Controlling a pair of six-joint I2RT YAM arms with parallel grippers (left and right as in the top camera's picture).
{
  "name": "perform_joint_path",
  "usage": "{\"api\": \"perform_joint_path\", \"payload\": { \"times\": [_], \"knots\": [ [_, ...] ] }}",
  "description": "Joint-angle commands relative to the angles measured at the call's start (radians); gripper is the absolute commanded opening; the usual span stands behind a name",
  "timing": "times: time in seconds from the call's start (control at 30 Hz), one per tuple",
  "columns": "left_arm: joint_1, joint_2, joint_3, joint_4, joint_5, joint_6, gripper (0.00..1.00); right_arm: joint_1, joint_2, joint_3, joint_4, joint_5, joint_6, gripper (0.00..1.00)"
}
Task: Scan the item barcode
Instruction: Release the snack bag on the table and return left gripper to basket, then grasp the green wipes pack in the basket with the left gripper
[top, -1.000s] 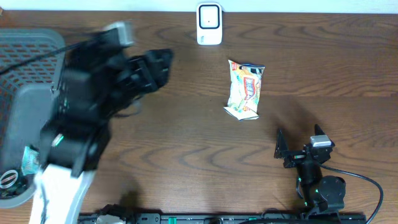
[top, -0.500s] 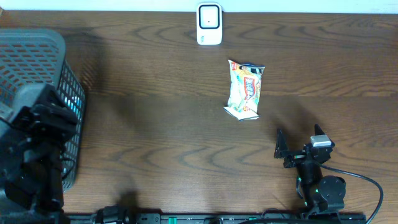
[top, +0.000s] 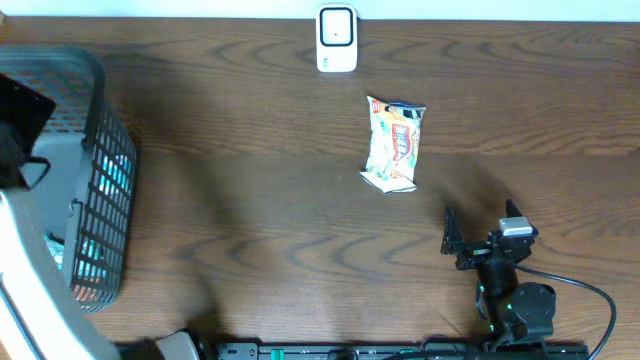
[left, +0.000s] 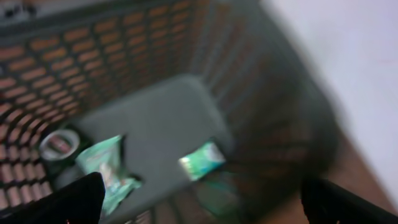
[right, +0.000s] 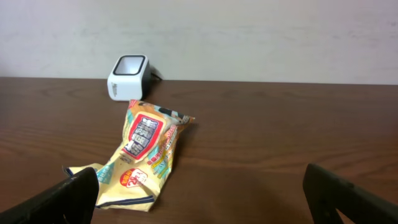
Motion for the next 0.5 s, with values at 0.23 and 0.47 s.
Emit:
{"api": "perform_joint_path", "payload": {
  "times": [0.23,0.47],
  "knots": [
    [0.196,0.259,-0.032,-0.174,-0.016,-0.12,0.98,0.007,-0.006,-0.001,-0.005,0.001,0.013,0.99],
    [0.198,0.328,-0.152,-0.174,-0.147,-0.209,0.98,0.007,-0.006,-0.001,-0.005,0.001,0.013,0.99]
  ]
}}
